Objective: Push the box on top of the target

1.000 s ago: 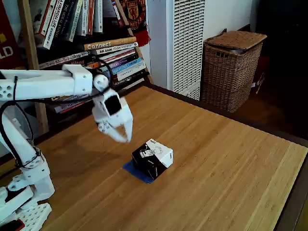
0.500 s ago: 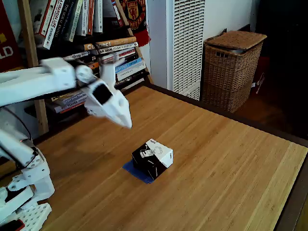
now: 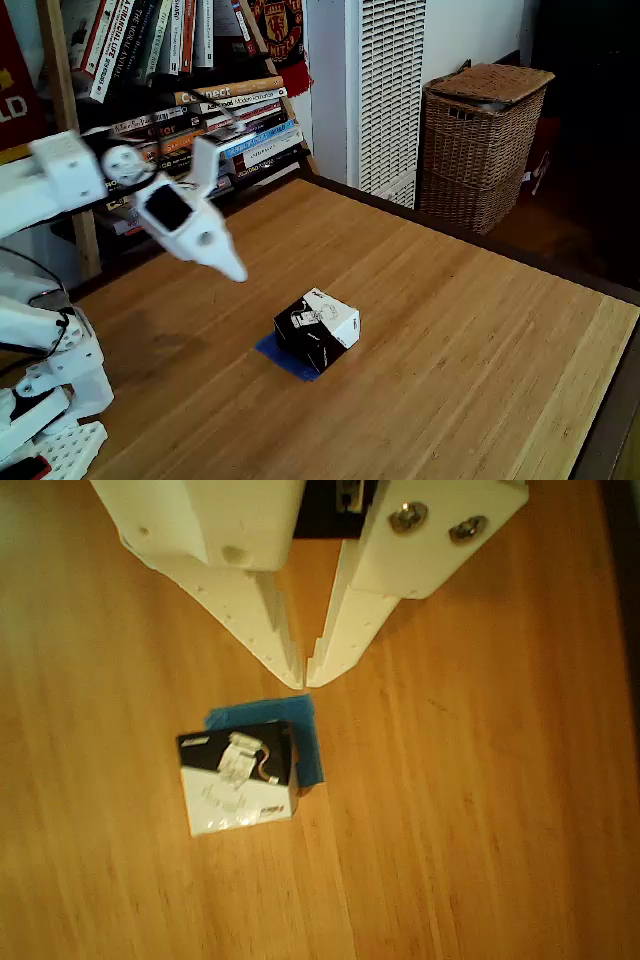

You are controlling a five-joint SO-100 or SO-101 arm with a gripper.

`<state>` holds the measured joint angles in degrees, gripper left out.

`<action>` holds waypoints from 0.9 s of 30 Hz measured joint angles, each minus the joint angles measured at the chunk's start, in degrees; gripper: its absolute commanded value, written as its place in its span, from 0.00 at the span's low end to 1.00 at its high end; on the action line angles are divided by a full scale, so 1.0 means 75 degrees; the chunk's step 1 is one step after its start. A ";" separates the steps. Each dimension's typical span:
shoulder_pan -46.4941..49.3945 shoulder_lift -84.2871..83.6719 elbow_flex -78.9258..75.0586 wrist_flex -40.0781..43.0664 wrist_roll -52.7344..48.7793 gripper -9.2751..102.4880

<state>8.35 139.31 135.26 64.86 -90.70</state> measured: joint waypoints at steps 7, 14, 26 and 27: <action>-0.0152 0.1488 0.0773 0.0223 0.0844 0.08; -0.0176 0.2695 0.1055 0.0457 0.1230 0.08; 0.0082 0.3738 0.0844 0.0844 0.1523 0.08; 0.0164 0.3844 0.0855 0.0844 0.1523 0.08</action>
<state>9.58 168.13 141.68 71.19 -79.28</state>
